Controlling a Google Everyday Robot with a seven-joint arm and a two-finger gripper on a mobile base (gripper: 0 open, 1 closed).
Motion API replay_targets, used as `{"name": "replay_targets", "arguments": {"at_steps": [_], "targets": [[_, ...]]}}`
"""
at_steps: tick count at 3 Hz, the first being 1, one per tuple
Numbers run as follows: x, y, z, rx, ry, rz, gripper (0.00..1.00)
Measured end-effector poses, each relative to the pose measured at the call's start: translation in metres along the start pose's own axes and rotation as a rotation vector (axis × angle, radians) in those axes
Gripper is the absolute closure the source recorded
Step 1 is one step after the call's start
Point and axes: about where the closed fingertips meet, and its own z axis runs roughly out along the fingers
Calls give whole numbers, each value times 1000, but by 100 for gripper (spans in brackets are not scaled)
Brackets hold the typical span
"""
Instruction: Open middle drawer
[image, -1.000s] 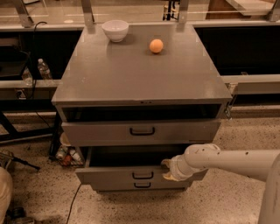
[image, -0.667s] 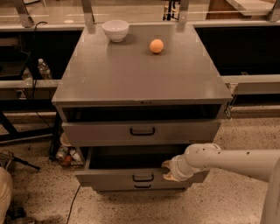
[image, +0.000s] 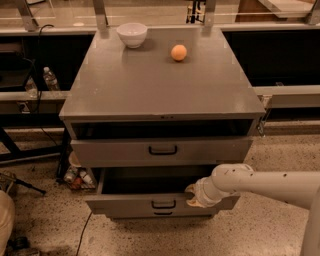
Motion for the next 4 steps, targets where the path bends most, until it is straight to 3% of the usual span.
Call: {"name": "replay_targets", "arguments": {"at_steps": [1,2,4], "targets": [[0,0,0,0,0,0,100],[3,25,-3,-4,3,13,100],[1,25,-7,-3,3,14,100]]}}
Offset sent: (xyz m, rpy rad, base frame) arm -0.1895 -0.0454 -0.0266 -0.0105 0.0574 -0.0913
